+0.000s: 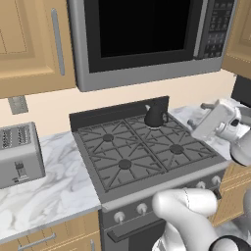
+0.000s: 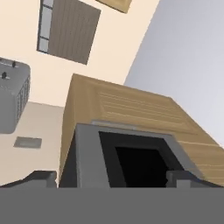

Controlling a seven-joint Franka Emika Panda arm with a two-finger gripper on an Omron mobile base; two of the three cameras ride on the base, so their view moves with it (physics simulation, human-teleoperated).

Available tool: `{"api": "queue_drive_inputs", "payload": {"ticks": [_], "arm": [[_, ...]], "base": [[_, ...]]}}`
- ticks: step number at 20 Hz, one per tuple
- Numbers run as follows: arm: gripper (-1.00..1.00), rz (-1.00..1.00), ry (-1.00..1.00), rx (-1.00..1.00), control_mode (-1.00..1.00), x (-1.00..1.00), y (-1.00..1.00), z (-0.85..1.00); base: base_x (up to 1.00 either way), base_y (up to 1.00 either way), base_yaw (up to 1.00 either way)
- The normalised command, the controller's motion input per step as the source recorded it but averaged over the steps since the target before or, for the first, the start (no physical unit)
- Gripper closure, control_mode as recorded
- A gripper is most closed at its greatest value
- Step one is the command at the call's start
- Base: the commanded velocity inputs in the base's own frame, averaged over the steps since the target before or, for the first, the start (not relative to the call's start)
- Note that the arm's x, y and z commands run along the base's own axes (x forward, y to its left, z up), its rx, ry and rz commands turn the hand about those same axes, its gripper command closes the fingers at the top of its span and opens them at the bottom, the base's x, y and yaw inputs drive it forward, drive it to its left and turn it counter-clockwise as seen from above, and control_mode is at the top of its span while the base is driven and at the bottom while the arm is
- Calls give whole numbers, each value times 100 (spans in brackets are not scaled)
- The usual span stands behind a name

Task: Pick the kettle from the cabinet and place it on a stove burner. Then pick the pot from the counter and place it on another stove burner. Finally, turn both burners on.

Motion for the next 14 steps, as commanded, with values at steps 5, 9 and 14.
{"api": "queue_drive_inputs", "payload": {"ticks": [5, 9, 14], "arm": [[-100, 0, -31, -22, -100, -48, 20, 27], [-100, 0, -35, -21, -100, -51, 16, 20], [-100, 0, -38, -22, -100, -54, 9, 12]], "base": [[0, 0, 0], [0, 0, 0], [0, 0, 0]]}}
